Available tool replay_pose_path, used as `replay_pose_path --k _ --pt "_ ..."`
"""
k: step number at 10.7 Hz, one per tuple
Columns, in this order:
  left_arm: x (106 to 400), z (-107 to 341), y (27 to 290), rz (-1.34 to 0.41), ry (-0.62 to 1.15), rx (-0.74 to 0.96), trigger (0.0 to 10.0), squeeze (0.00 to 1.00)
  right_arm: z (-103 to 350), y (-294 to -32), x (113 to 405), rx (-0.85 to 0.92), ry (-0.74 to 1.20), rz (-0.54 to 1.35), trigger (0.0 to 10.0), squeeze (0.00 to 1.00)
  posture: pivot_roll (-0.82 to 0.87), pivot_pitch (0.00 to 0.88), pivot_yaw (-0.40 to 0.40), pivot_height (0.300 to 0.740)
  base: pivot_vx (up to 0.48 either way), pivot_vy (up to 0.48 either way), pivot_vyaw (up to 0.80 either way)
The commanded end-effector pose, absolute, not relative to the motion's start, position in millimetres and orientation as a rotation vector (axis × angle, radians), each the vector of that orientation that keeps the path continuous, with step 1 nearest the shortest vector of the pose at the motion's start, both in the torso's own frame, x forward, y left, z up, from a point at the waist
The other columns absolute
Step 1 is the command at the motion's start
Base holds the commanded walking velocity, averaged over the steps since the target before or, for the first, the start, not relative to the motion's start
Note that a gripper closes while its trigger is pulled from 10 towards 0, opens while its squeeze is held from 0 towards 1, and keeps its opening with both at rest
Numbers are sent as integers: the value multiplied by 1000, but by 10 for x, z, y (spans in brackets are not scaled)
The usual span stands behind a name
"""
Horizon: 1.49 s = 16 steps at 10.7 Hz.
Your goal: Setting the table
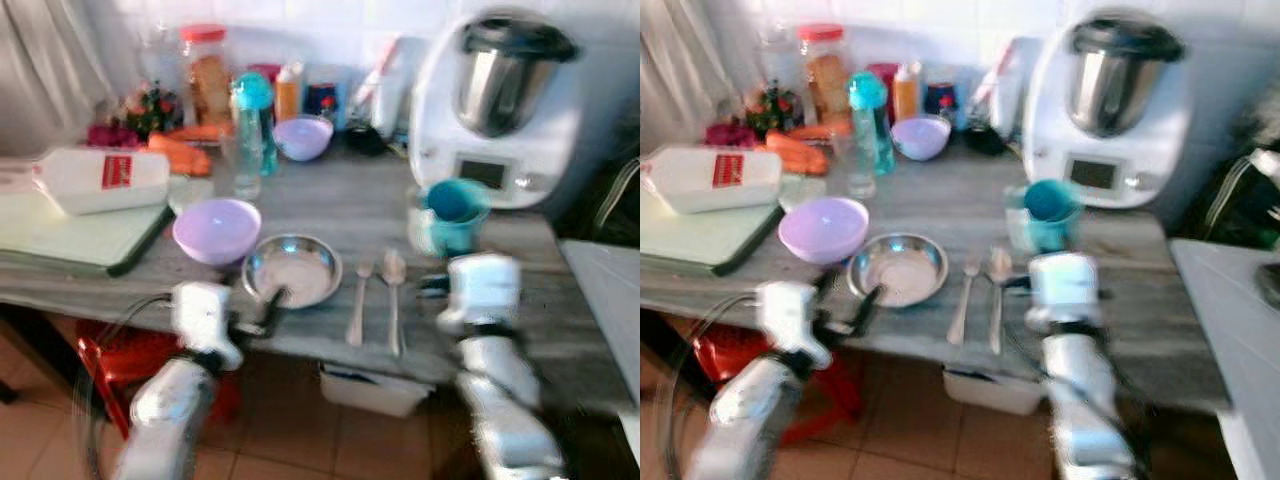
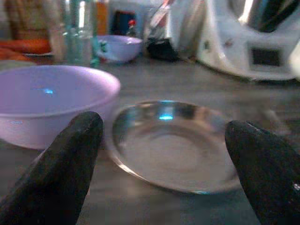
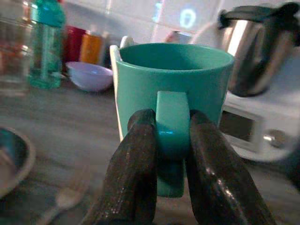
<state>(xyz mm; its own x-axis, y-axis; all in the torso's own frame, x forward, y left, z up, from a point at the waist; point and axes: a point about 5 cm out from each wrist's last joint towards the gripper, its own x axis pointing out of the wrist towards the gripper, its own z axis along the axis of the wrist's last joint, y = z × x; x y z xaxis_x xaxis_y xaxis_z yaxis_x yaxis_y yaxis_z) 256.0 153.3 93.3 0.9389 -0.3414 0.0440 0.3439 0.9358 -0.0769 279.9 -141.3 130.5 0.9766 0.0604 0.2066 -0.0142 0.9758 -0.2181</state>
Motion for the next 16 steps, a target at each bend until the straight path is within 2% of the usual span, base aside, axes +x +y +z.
replay_pose_path --k 1,5,7,13,16 --pt "2562 949 1458 -377 -31 -79 10000 0 1372 -1513 2801 -236 -241 10 10000 0 135 0 -18 740 262 0 0" --pt "2499 963 1605 -342 -41 -36 10000 0 1408 -1442 2841 -178 -250 72 10000 0 146 0 -24 740 65 0 0" --pt "2445 968 1631 -334 -48 -11 10000 0 1440 -1516 2903 -205 -248 51 10000 0 155 0 -26 740 0 0 0" --pt "2334 1034 1633 -439 -102 4 10000 0 1638 -1680 3168 -219 -291 52 10000 0 171 0 -25 740 0 0 800" --pt "2339 1072 1504 -555 -107 -22 10000 0 1622 -1694 3308 -183 -255 74 10000 0 175 0 -29 740 0 0 0"
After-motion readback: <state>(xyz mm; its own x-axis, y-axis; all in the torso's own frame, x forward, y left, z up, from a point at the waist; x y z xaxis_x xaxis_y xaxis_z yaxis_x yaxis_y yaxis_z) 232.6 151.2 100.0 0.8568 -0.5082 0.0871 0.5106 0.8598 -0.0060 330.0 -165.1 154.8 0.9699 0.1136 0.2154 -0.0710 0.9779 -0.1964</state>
